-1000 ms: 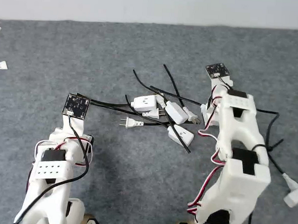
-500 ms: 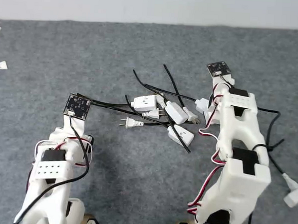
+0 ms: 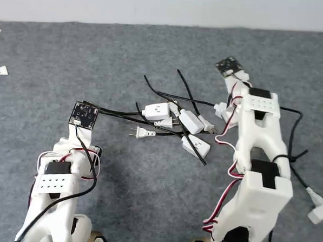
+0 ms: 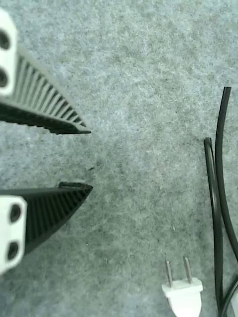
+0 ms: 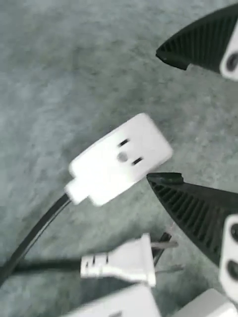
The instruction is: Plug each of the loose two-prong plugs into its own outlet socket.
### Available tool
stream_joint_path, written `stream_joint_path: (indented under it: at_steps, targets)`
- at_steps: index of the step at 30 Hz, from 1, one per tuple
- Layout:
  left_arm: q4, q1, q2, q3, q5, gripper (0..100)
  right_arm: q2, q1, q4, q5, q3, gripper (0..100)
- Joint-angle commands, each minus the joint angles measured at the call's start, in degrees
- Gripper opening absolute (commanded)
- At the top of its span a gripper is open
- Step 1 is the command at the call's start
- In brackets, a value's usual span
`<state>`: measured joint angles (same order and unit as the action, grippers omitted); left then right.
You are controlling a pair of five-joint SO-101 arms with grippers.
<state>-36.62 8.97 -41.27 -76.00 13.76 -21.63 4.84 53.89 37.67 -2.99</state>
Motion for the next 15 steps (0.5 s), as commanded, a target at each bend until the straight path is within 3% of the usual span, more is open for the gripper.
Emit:
stream_joint_path:
  at_steps: [1, 6, 11, 15]
  targets:
    - [2.02, -0.18, 0.18, 3.03, 0.62, 15, 2.07, -1.63, -2.95, 1.76, 2.99, 33.2]
    - [2.2, -0.18, 0.18, 3.03, 0.62, 15, -5.05, -1.71, -6.2, 1.67, 3.34, 28.4]
    - [4.4, -0.18, 0.18, 2.24, 0.62, 15, -9.1, -1.01, -6.64, 1.67, 6.42, 2.0]
    - [4.4, -0.18, 0.18, 2.24, 0.62, 15, -8.4, 0.04, 0.75, -0.62, 11.69, 0.9]
